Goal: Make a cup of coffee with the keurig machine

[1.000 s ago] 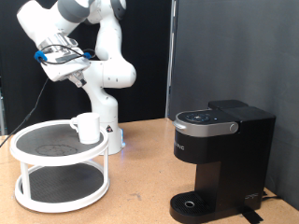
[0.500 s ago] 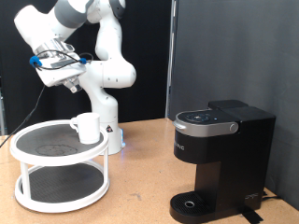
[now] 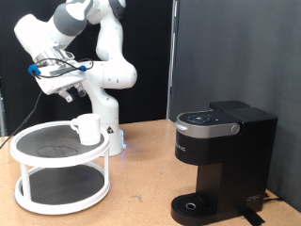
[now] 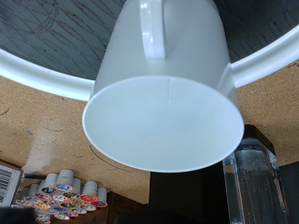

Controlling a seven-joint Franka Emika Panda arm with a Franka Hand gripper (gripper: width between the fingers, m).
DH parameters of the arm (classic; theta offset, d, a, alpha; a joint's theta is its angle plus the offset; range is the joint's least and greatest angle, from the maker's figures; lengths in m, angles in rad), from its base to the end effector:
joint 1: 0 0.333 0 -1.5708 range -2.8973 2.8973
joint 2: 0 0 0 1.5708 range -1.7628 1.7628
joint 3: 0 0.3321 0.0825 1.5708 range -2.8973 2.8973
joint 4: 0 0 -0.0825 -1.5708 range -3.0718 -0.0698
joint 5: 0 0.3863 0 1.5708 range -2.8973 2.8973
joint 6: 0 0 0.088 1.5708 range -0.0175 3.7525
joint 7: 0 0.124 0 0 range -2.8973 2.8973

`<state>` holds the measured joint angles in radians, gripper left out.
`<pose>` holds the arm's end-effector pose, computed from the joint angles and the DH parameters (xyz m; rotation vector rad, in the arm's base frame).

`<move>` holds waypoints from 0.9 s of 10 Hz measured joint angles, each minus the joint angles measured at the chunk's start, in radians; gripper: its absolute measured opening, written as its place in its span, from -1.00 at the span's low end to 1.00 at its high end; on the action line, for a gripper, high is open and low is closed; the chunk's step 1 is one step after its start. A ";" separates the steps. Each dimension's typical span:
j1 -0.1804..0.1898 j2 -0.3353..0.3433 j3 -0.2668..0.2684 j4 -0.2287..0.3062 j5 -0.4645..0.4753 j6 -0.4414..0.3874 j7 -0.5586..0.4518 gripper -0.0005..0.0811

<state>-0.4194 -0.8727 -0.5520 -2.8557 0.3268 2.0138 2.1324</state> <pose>0.1981 -0.2041 0.3951 -0.0900 2.5569 0.6652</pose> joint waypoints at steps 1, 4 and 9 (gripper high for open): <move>0.000 0.000 -0.010 -0.006 0.001 0.014 -0.009 0.58; 0.000 0.010 -0.030 -0.031 0.002 0.087 -0.031 0.80; 0.032 0.106 -0.060 -0.048 0.024 0.200 -0.113 0.81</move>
<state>-0.3873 -0.7671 -0.6120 -2.9037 0.3506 2.2135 2.0195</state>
